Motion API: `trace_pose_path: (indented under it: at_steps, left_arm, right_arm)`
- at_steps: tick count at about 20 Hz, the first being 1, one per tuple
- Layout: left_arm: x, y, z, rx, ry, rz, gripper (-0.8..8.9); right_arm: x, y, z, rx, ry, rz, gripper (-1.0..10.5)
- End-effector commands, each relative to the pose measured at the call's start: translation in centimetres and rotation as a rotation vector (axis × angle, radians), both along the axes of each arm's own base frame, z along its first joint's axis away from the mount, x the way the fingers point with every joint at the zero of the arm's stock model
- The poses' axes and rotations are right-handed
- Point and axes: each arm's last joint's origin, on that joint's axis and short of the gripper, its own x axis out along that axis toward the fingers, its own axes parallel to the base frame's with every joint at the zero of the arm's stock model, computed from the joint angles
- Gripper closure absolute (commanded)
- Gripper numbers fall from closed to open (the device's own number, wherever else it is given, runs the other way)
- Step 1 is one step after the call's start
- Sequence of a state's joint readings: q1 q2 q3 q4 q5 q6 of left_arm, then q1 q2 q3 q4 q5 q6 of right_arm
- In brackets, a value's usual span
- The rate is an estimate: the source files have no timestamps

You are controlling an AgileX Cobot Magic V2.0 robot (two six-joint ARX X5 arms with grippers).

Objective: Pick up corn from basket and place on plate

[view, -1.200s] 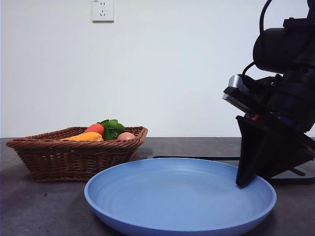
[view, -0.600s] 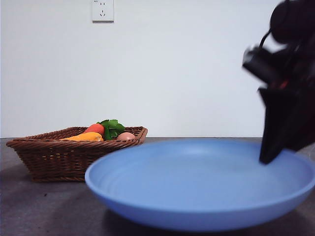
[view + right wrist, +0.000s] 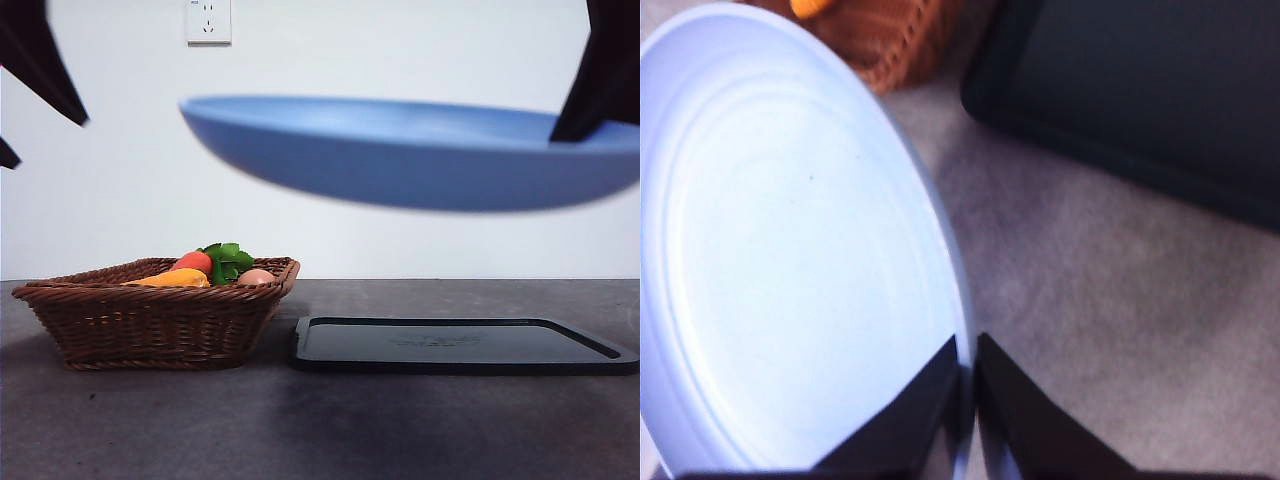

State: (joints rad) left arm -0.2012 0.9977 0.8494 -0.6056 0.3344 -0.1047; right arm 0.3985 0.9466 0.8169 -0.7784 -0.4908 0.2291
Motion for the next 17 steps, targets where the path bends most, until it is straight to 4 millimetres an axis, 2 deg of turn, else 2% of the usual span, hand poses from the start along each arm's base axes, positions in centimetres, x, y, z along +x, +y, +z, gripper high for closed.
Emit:
trace_pose_path:
  at_steps: [1,6,8,11,14,17]
  left_arm:
    - [2.3,-1.3,0.2,0.114,-0.011,-0.019,4.22]
    - [7.5,-4.8,-1.0,0.318,0.01,-0.066,4.22]
    - [10.0,-6.3,-2.2,0.398,0.033,-0.096,4.22]
    - [12.6,-7.9,-4.2,0.471,0.075,-0.121,4.22]
    - [14.0,-8.7,-6.4,0.515,0.101,-0.131,4.23]
    - [14.6,-9.2,-8.1,0.531,0.127,-0.14,4.23]
  right_arm:
    - [0.3,0.2,1.4,0.03,-0.038,-0.003,9.5]
    - [0.5,0.2,3.4,0.039,-0.105,-0.018,9.5]
    - [0.4,0.2,3.7,0.039,-0.109,-0.02,9.5]
    - [0.3,0.1,3.6,0.032,-0.095,-0.02,9.5]
    - [0.4,0.1,3.6,0.024,-0.098,-0.028,9.5]
    - [0.4,0.1,3.6,0.011,-0.105,-0.041,9.5]
